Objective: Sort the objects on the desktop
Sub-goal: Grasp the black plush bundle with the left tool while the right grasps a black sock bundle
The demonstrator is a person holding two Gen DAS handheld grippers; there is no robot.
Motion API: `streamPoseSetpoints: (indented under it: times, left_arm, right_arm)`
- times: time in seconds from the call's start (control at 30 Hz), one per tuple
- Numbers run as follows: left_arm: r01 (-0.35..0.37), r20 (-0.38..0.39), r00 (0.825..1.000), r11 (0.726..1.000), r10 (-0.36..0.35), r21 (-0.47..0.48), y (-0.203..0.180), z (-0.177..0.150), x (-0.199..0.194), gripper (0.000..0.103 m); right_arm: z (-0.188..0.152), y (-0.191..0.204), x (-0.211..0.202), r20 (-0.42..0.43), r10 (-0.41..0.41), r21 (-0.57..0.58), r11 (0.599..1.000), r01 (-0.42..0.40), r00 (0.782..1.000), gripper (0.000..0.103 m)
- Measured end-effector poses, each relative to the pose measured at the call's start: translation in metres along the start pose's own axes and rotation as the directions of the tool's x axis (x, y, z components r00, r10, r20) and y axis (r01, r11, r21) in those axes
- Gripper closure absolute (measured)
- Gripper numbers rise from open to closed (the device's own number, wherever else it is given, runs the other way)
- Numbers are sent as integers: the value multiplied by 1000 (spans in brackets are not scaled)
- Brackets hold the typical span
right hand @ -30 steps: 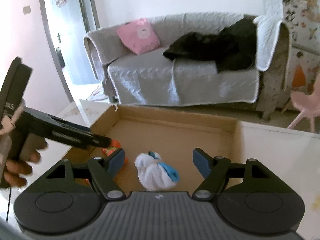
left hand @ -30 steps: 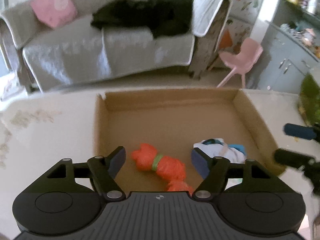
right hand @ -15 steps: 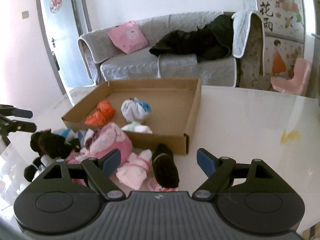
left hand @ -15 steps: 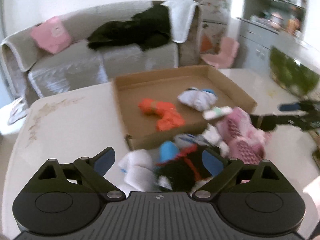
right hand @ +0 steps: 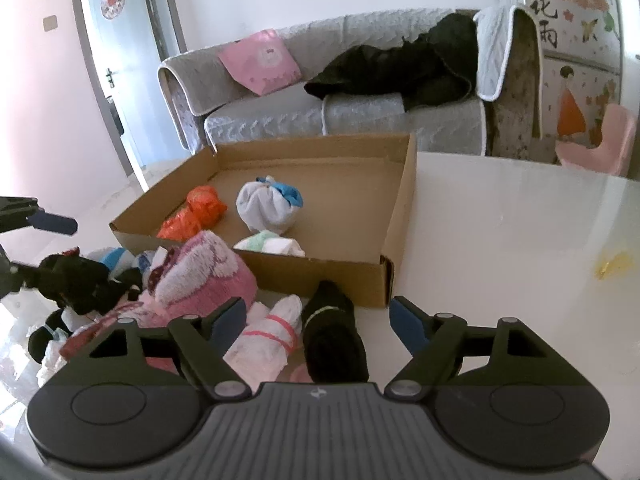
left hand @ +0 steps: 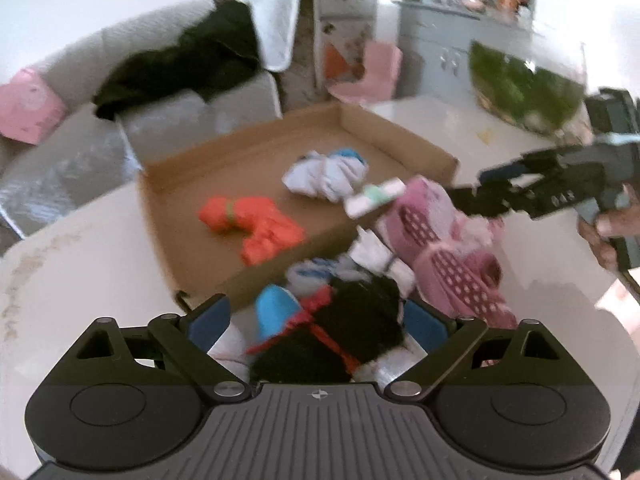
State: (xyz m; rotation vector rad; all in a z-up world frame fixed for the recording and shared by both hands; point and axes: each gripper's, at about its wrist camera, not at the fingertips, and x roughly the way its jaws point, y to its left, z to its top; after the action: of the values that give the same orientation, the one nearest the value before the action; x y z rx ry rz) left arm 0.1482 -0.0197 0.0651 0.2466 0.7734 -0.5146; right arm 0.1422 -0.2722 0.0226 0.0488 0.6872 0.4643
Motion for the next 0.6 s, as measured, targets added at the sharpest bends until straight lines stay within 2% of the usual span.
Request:
streamPoseSetpoints:
  times: [0.17, 0.4, 0.6]
  left_arm:
    - [64, -22, 998, 998, -63, 15, -9, -10, 7, 18]
    - [57, -15, 998, 998, -57, -17, -9, -15, 4, 33]
    - [35, -15, 999, 999, -36, -31, -10, -17, 0, 42]
  right_arm:
    - [-5, -3, 6, -19, 13, 8, 1000, -13, 1000, 37]
    - [-4, -7, 10, -26, 34, 50, 998, -32, 999, 40]
    - [-4, -8, 14, -30, 51, 98, 994, -48, 998, 51]
